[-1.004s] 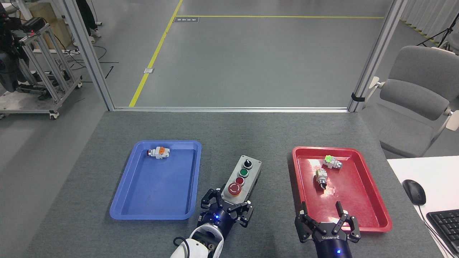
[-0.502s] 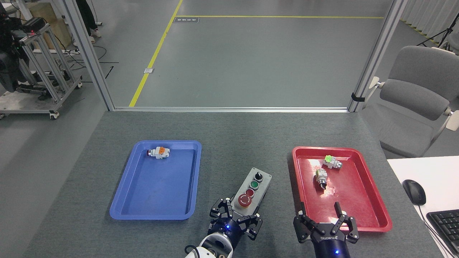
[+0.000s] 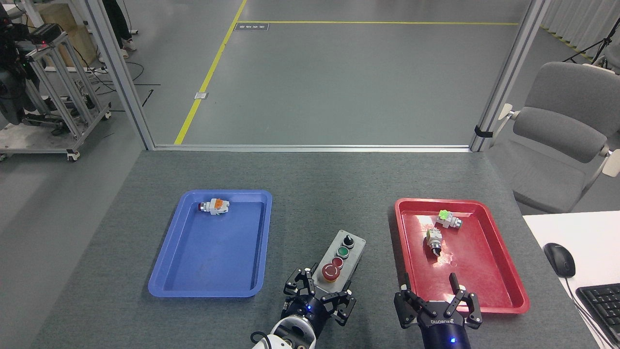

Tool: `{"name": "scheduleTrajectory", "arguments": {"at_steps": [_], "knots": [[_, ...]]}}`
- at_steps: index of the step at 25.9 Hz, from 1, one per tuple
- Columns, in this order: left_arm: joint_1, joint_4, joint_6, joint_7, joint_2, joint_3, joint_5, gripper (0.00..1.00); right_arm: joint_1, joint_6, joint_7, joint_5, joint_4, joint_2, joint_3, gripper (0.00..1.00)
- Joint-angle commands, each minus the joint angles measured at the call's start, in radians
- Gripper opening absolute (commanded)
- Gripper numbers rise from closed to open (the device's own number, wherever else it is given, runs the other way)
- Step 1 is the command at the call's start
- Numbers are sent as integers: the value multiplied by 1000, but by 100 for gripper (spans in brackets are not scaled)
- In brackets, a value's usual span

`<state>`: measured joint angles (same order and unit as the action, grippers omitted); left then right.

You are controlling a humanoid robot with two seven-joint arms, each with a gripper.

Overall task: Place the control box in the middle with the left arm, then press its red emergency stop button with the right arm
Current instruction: 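Lower the control box between the trays and open the left gripper, then withdraw the left gripper and move the right gripper toward the control box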

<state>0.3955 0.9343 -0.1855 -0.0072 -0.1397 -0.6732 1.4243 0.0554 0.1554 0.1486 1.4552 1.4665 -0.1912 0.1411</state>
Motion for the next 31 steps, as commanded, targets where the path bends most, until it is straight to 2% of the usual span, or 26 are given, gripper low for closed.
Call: {"name": "scheduleTrajectory", "arguments": {"at_steps": [1, 5, 8, 13, 16, 17, 20, 22, 25, 28, 31], "knots": [[-7, 27, -2, -5, 2, -2, 1, 97, -3, 1, -4, -1, -2, 1, 0, 98], [-98, 144, 15, -5, 8, 0, 1, 98, -20, 3, -4, -1, -9, -1, 8, 98], [-168, 242, 35, -5, 40, 1, 1, 98, -20, -1, -4, -1, -15, -1, 9, 98], [-264, 426, 57, -5, 181, 15, -7, 98, -22, -14, -3, 8, -29, -8, 52, 97], [-337, 564, 58, -5, 261, 47, -24, 98, -20, -14, -3, 8, -29, -10, 60, 91], [-360, 606, 60, -5, 285, 66, -27, 98, -20, -17, -3, 8, -29, -10, 61, 85], [-417, 695, 70, -2, 328, 138, -36, 98, -20, -91, -3, 8, -31, -14, 68, 59], [-442, 716, 92, 9, 328, 228, -39, 98, -23, -135, -3, 14, -31, -17, 83, 35], [-442, 716, 121, 12, 315, 377, -70, 99, -49, -146, -3, 53, -40, -14, 141, 14], [-423, 716, 135, 12, 304, 480, -162, 99, -60, -146, -4, 74, -60, -4, 180, 0], [-376, 710, 132, 12, 307, 543, -298, 98, -92, -146, -9, 73, -67, -1, 227, 0]]}}
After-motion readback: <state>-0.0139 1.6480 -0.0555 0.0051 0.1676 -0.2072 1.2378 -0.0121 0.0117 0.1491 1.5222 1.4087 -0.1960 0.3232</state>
